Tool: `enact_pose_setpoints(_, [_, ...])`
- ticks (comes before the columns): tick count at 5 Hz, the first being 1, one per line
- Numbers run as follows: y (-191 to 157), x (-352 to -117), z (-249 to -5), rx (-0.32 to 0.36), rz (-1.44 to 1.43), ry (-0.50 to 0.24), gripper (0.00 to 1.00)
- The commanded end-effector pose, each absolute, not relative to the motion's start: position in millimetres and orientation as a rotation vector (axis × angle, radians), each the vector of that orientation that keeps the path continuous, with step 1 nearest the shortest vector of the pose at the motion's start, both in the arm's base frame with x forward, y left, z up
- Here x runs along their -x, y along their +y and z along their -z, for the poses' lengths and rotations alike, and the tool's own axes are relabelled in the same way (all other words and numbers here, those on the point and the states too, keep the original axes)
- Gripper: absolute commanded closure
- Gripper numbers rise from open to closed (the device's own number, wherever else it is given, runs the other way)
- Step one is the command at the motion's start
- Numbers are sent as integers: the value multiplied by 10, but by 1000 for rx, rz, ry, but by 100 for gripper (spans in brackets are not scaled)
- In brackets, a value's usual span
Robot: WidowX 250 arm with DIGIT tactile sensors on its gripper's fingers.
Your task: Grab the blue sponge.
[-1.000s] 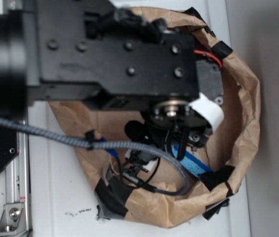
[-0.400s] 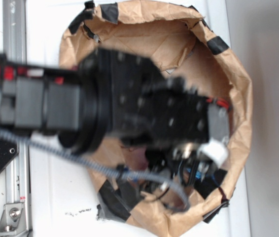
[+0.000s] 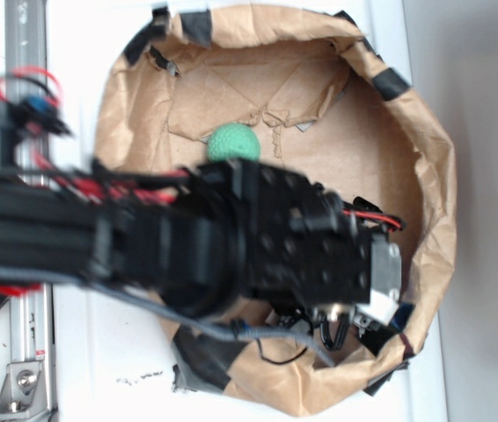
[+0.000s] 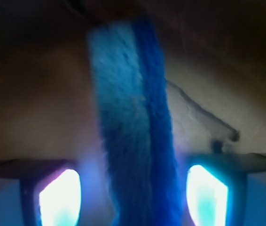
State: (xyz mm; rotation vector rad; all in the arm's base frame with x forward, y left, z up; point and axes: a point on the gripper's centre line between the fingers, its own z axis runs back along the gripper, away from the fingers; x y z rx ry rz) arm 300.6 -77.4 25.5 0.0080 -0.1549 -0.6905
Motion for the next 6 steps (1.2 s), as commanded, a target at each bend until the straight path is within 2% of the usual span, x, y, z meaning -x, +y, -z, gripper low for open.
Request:
enact_pose_setpoints(1, [-923, -3087, -585, -61, 651, -220, 100])
enact_pose_setpoints(2, [-738, -2968, -1080, -73, 532, -311, 100])
enact_pose_setpoints(3, [-463, -2875, -1532, -87, 354, -342, 100])
enact_pose_setpoints(4, [-267, -2698, -1742, -32, 92, -261, 100])
enact_pose_setpoints(5, [-176, -2522, -1834, -36, -59, -224, 100])
enact_pose_setpoints(6, [-26, -2407, -1904, -66, -102, -258, 100])
